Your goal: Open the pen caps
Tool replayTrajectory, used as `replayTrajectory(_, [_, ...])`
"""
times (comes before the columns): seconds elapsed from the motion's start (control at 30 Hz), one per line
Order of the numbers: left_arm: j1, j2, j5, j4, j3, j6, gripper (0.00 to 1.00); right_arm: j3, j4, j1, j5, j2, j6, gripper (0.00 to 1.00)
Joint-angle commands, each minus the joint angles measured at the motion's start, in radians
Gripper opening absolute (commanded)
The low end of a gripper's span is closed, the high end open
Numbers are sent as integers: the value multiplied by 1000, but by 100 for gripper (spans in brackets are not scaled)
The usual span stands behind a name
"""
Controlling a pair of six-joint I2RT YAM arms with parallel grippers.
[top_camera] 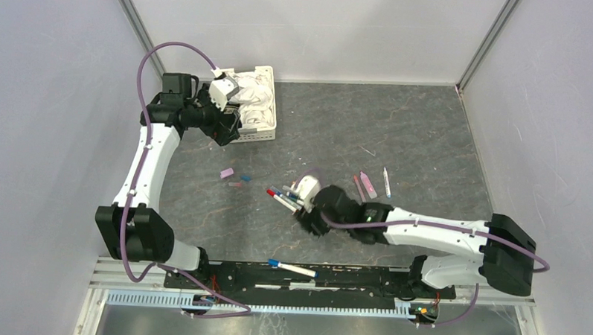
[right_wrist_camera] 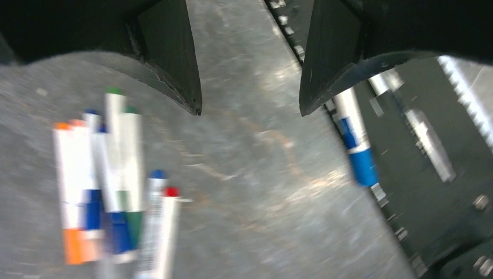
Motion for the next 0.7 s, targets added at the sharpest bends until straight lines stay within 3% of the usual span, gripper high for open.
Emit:
replayTrajectory(0.0, [1, 22, 36, -27, -15, -35, 100, 52, -32, 109, -67, 87, -20, 66])
replayTrajectory(0.2, [1, 36, 45, -46, -18, -24, 100, 95, -45, 202, -113, 218, -37, 60])
replayTrajectory(0.53, [0, 31, 62, -70, 3, -11, 100, 76, -6, 213, -127, 309, -39, 57])
replayTrajectory(0.67, [0, 29, 61, -77, 5, -7, 100, 46, 19, 211, -115, 330, -38, 44])
